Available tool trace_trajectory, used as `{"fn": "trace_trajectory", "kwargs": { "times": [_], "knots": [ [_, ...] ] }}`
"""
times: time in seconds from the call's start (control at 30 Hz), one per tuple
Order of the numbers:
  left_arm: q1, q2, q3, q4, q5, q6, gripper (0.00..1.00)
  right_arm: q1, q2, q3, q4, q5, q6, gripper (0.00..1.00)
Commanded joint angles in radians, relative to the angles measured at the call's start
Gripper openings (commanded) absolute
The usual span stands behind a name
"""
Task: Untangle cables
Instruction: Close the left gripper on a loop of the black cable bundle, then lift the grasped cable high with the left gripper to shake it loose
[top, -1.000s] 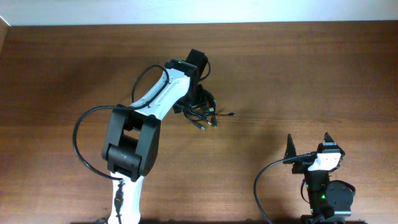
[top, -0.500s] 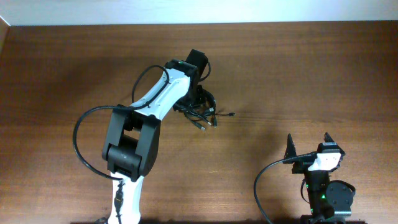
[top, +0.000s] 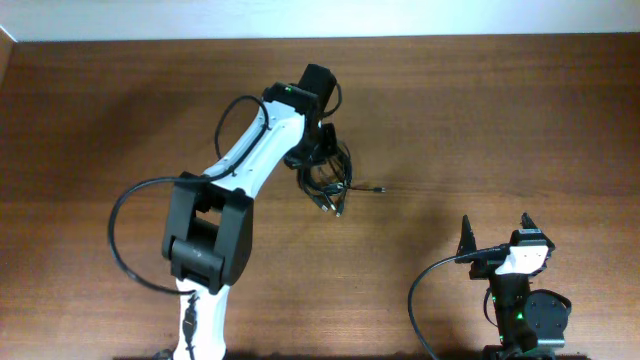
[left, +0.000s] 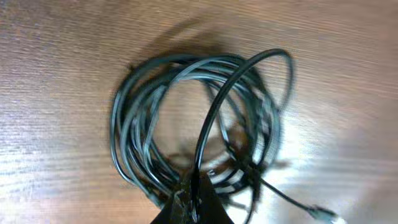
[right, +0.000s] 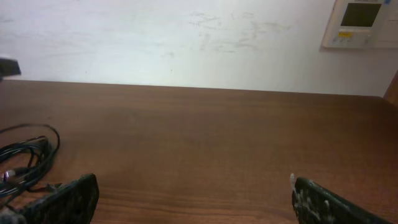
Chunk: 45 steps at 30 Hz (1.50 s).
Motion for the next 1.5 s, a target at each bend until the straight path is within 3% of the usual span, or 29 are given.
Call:
{"fn": "trace_trajectory", "kwargs": {
  "times": [0.0,0.6,0.97,1.47],
  "knots": [
    [0.005,-0.119,0.034,-0.003,0.043,0.034,0.0,-0.005,-0.008,-0.007,-0.003,0.005,0.004,0.98],
    [0.005,-0.453,0.034,0.038,0.043,0.034,0.0,-0.005,-0.008,-0.007,-0.003,0.005,0.004,0.98],
    [0.005,-0.518,0.034,0.28,0.174,0.034,0.0,-0.005,-0.008,-0.007,-0.003,0.005,0.004,0.98],
    [0.006,-0.716,0.034,0.672,0.177,0.061,0.0,-0.005,-0.008,-0.007,-0.003,0.005,0.004,0.98]
  ]
}}
